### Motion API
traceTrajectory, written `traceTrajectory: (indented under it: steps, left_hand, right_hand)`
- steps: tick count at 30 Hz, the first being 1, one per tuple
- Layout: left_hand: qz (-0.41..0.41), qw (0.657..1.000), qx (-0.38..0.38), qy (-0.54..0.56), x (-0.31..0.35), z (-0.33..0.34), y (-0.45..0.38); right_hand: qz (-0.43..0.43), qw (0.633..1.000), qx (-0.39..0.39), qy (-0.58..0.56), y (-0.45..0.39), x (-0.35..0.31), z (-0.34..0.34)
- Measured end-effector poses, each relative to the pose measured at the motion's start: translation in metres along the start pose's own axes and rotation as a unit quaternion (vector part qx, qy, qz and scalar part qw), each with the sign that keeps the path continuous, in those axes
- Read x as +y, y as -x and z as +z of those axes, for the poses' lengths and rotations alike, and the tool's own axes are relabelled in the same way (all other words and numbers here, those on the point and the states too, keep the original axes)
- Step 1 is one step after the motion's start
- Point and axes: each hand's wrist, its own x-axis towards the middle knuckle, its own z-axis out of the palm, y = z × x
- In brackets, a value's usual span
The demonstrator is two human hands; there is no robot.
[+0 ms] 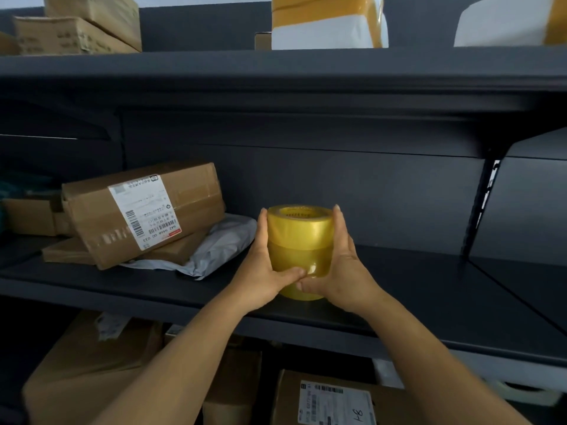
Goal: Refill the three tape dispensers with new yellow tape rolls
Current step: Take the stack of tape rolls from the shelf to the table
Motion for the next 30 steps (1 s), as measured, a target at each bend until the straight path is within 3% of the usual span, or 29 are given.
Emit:
traceTrajectory:
  steps: [7,12,17,30]
  left_hand:
    - [-0.016,0.997,0.001,0.079,0.001,0.003,0.0]
    - [-0.023,0.996,-0.003,0.087,-0.002,0.003,0.0]
    - [-0.028,0.998,0.0,0.054,-0.003,0.003,0.001]
    - [0.028,0.998,0.012,0.056,0.02,0.001,0.026]
  right_hand:
    - [0.002,0.992,0.013,-0.126,-0.002,0.002,0.004]
    - [0.031,0.99,0.087,-0.11,-0.007,-0.006,0.017]
    - [0.046,0.992,0.098,-0.062,-0.006,-0.006,0.019]
    - [0.017,0.985,0.146,-0.088,0.031,-0.025,0.004]
